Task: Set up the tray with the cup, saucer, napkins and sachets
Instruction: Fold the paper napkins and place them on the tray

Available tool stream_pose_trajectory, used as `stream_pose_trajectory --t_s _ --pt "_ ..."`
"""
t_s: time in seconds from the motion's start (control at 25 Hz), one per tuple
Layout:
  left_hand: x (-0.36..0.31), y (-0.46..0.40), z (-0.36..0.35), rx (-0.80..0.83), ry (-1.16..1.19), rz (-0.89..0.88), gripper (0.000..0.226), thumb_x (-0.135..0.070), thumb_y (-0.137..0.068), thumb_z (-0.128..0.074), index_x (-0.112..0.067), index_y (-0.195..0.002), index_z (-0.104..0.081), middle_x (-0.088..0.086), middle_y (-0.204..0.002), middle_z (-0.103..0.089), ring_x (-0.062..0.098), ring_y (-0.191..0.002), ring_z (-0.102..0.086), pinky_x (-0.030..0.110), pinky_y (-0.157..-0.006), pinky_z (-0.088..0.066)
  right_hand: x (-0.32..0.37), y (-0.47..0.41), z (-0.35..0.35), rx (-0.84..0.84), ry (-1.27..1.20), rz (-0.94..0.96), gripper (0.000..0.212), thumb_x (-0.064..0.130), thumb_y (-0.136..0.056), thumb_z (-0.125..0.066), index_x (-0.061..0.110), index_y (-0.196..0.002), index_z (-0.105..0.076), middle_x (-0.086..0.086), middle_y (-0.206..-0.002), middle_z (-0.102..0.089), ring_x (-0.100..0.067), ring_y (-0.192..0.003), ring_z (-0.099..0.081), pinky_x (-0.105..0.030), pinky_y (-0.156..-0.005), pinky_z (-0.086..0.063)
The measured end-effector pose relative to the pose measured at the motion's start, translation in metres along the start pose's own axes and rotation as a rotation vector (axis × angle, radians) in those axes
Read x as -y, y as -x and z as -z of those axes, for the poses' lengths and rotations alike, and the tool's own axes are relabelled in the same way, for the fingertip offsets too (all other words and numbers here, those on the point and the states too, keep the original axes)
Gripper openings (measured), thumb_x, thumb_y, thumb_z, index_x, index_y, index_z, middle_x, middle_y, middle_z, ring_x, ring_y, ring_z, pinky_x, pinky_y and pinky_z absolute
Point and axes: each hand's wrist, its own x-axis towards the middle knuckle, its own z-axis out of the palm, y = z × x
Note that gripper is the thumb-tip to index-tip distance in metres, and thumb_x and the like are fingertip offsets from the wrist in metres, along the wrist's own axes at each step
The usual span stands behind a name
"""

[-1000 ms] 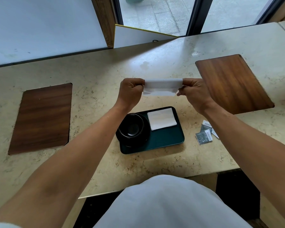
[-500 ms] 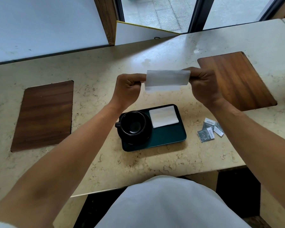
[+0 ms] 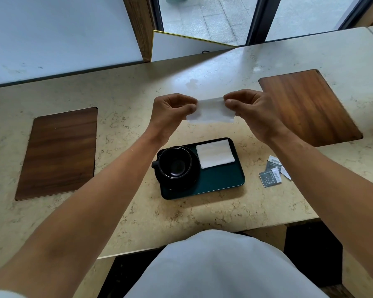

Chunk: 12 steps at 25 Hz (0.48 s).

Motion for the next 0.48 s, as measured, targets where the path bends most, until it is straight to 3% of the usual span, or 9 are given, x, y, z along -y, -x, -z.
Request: stream_pose_trajectory --t_s 0.12,0.24,0.32,0.4,0.48 --pt "0.004 -0.002 -0.001 -0.032 -0.050 -0.007 0.024 0.009 -0.079 -0.077 0.000 -0.102 -0.076 0.023 -0.098 -0.074 0.030 -0.089 -0.069 0.062 -0.090 -0.056 -0.005 0.000 0.003 0.020 -0.008 0.003 0.041 0.022 -0.076 -0.082 0.028 -0.115 -0.074 -0.005 -0.106 -0.075 -0.032 -0.106 -0.072 -0.050 -0.096 -0.058" --pt "0.010 -0.003 -0.003 -0.031 0.001 0.032 0.034 0.007 -0.080 -0.077 -0.006 -0.111 -0.074 0.020 -0.096 -0.074 0.028 -0.086 -0.069 0.053 -0.082 -0.058 -0.015 -0.002 0.007 0.049 -0.085 -0.096 0.061 0.016 -0.076 -0.087 0.025 -0.132 -0.062 -0.010 -0.109 -0.073 -0.034 -0.109 -0.072 -0.046 -0.096 -0.058" --pt "0.014 -0.004 -0.006 -0.061 0.062 0.085 0.035 0.007 -0.080 -0.078 -0.010 -0.110 -0.075 0.016 -0.092 -0.070 0.028 -0.086 -0.069 0.055 -0.082 -0.059 -0.025 0.000 0.008 0.087 -0.115 -0.186 0.053 0.014 -0.082 -0.084 0.017 -0.130 -0.063 -0.012 -0.115 -0.075 -0.031 -0.109 -0.073 -0.048 -0.096 -0.058" --pt "0.020 -0.006 -0.010 -0.081 0.092 0.159 0.035 0.010 -0.079 -0.076 -0.011 -0.108 -0.074 0.013 -0.090 -0.064 0.027 -0.086 -0.068 0.056 -0.083 -0.060 -0.036 0.004 0.008 0.097 -0.098 -0.225 0.031 0.017 -0.086 -0.081 0.012 -0.115 -0.073 -0.009 -0.114 -0.077 -0.028 -0.107 -0.074 -0.047 -0.097 -0.058" --pt "0.027 -0.007 -0.013 -0.079 0.122 0.291 0.036 0.013 -0.079 -0.075 -0.008 -0.108 -0.073 0.014 -0.094 -0.061 0.030 -0.087 -0.068 0.054 -0.085 -0.061 -0.043 0.008 0.008 0.070 -0.104 -0.258 0.024 0.025 -0.082 -0.082 0.014 -0.103 -0.079 -0.008 -0.111 -0.078 -0.028 -0.106 -0.074 -0.043 -0.096 -0.058"
